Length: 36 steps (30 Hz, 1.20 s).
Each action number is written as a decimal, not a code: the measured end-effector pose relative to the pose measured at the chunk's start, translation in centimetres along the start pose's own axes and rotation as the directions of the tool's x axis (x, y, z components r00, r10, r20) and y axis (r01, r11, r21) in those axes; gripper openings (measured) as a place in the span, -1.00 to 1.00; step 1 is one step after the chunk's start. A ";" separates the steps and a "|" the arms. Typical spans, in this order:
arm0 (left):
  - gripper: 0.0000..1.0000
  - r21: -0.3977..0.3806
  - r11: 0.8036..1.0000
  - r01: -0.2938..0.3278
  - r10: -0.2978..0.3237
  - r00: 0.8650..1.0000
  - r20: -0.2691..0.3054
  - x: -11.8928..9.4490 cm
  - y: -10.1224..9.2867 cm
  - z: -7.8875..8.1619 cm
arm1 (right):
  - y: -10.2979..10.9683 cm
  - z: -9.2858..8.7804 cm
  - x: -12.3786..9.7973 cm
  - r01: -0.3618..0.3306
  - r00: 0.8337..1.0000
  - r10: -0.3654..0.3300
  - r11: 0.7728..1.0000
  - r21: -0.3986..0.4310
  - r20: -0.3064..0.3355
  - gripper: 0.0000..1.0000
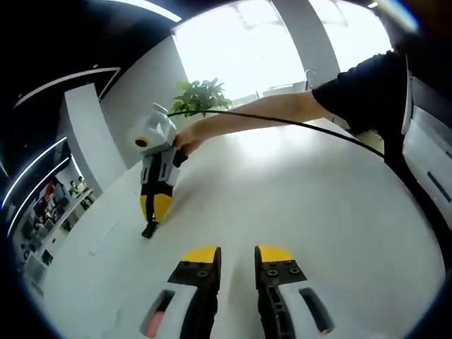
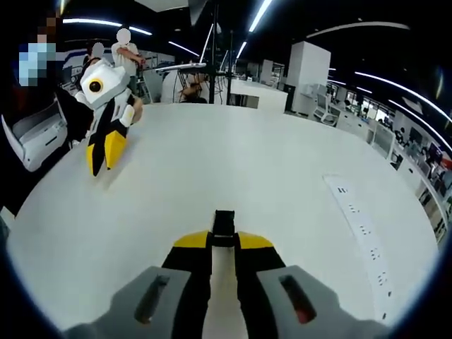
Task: Snap the two parts of the plastic buckle together until the buckle closes and remains connected.
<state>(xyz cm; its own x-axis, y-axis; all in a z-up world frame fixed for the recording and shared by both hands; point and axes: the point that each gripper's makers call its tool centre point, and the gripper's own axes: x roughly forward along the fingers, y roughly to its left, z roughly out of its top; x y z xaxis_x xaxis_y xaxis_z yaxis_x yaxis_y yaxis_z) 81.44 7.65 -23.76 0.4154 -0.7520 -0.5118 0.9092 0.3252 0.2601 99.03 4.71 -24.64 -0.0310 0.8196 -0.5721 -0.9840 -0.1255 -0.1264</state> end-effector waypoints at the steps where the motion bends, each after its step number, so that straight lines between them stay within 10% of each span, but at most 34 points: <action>1: -0.64 0.000 1.000 0.000 0.000 1.000 0.000 0.0 0.0 0.0 | 0.0 0.0 0.0 0.001 1.000 -0.001 1.000 -0.001 0.001 -0.78; 36: -0.64 -0.001 1.000 -0.006 0.006 1.000 -0.005 -0.1 0.2 -0.1 | 0.1 -0.1 -0.4 0.029 1.000 -0.030 0.999 0.013 0.007 -0.71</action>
<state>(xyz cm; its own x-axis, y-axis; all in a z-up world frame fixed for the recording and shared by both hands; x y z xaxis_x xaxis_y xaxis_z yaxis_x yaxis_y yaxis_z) 81.59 7.90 -23.72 0.4214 -0.7471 -0.5141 0.9065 0.3306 0.2626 99.00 4.27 -24.50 -0.0032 0.8270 -0.5622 -0.9868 -0.0938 -0.1323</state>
